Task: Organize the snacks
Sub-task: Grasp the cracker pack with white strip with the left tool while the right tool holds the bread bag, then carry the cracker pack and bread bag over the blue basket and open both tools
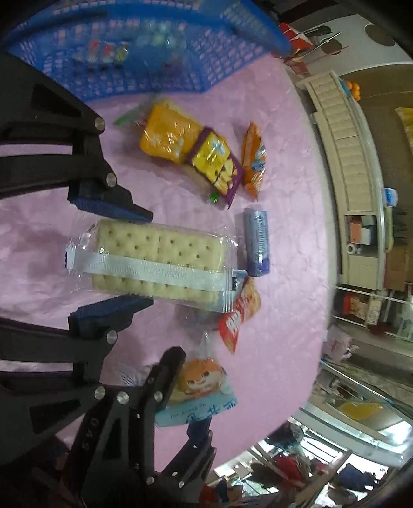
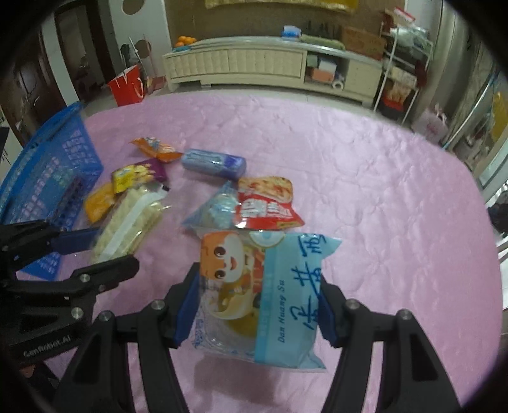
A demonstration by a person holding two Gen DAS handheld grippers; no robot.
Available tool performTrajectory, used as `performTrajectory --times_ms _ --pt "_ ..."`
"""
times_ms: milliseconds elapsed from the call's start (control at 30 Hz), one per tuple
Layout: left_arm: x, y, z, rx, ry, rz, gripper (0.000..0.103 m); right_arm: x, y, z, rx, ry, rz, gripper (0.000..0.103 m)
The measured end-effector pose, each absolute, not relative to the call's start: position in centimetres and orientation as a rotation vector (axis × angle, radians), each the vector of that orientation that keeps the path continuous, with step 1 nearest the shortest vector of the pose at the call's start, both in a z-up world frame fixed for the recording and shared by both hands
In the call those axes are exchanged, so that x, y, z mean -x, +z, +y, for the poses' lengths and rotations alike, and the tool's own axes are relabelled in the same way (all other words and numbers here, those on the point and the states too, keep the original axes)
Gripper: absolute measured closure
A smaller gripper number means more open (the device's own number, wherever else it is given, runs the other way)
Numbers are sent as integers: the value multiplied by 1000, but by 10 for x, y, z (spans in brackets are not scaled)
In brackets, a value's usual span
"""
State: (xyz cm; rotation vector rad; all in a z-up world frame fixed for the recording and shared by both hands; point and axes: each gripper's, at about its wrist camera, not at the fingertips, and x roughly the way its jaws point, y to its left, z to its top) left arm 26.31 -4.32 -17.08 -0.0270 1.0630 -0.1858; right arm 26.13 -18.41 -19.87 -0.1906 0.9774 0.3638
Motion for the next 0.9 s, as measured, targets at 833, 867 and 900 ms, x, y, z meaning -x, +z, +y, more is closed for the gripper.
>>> performTrajectory --times_ms 833,867,900 --pt "-120 -27 89 55 -72 731 60 -121 -43 -70 350 452 626 35" --pt "-115 -26 94 55 -68 727 60 -118 -42 -66 354 458 619 35" --pt "-112 -23 100 54 -64 721 60 -116 -40 -62 357 464 613 35"
